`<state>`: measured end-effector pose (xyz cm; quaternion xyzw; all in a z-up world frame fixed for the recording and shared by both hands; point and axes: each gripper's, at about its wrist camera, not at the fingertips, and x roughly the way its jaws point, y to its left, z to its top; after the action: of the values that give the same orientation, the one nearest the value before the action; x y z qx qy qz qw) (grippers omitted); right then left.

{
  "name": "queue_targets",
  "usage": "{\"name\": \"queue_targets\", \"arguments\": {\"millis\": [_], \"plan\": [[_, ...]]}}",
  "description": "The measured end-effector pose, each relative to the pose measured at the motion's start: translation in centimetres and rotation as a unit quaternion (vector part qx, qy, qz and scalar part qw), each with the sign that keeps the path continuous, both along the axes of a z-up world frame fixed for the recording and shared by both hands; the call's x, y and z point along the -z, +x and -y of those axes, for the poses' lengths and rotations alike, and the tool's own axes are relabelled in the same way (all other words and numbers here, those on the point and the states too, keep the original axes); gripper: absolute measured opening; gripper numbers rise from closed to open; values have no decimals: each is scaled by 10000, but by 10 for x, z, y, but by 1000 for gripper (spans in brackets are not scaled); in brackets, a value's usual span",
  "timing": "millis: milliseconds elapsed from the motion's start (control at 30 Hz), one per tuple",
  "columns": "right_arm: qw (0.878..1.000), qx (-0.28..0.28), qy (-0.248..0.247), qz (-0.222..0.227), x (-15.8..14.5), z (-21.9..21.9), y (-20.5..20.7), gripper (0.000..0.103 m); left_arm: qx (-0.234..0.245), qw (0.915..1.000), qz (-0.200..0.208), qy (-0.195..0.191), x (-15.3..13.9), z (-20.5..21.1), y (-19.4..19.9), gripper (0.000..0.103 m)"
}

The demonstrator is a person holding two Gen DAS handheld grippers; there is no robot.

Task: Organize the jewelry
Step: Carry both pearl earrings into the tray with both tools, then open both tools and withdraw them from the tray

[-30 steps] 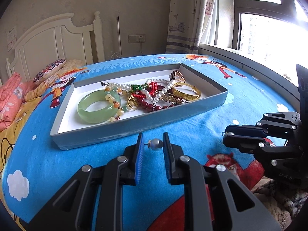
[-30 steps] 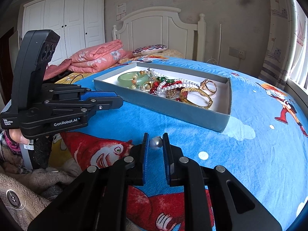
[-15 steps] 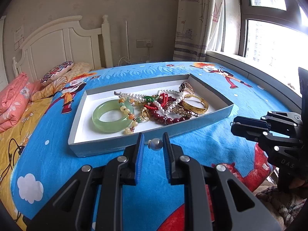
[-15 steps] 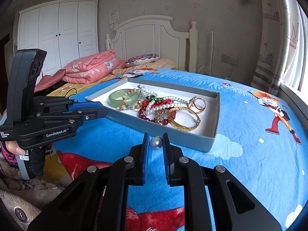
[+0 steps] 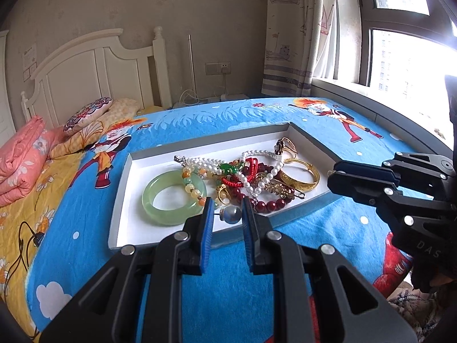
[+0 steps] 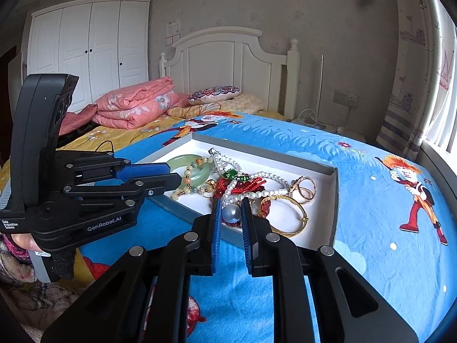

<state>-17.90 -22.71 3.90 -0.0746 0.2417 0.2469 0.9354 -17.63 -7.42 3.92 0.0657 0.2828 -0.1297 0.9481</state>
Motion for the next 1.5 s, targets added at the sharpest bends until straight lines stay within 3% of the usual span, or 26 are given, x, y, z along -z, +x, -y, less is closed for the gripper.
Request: {"name": "queue_targets", "arguments": {"millis": [233, 433, 933, 1000, 1033, 1067, 1100, 1133, 1200, 1267, 1367, 1500], "plan": [[9998, 108, -30, -172, -1, -7, 18, 15, -70, 9996, -127, -253, -7, 2, 30, 19], [9987, 141, 281, -390, -4, -11, 38, 15, -136, 9988, -262, -395, -4, -2, 43, 19], [9969, 158, 398, -662, 2, -17, 53, 16, -188, 9986, -352, -340, 8, -5, 52, 19], [9963, 203, 461, -689, 2, -14, 54, 26, -257, 9984, -355, -364, 8, -7, 53, 20], [9961, 227, 498, -687, 2, -12, 54, 32, -307, 9983, -355, -358, 7, -8, 53, 26], [9959, 253, 541, -675, 2, -10, 53, 43, -361, 9982, -340, -349, 7, -9, 53, 42], [9956, 310, 591, -655, 1, -8, 53, 51, -397, 9981, -297, -363, 6, -10, 53, 50], [9952, 327, 662, -648, 0, -5, 53, 54, -442, 9980, -239, -371, 4, -12, 51, 61], [9943, 384, 769, -635, 0, -1, 53, 66, -564, 9977, -150, -340, 2, -15, 50, 70], [9934, 521, 841, -582, -2, 3, 52, 78, -663, 9971, -86, -366, -1, -20, 49, 86], [9924, 722, 891, -454, -4, 7, 49, 86, -818, 9956, 61, -456, -6, -28, 47, 100], [9904, 1032, 824, -407, -4, 10, 46, 86, -966, 9947, 118, -332, -8, -34, 45, 100]]}}
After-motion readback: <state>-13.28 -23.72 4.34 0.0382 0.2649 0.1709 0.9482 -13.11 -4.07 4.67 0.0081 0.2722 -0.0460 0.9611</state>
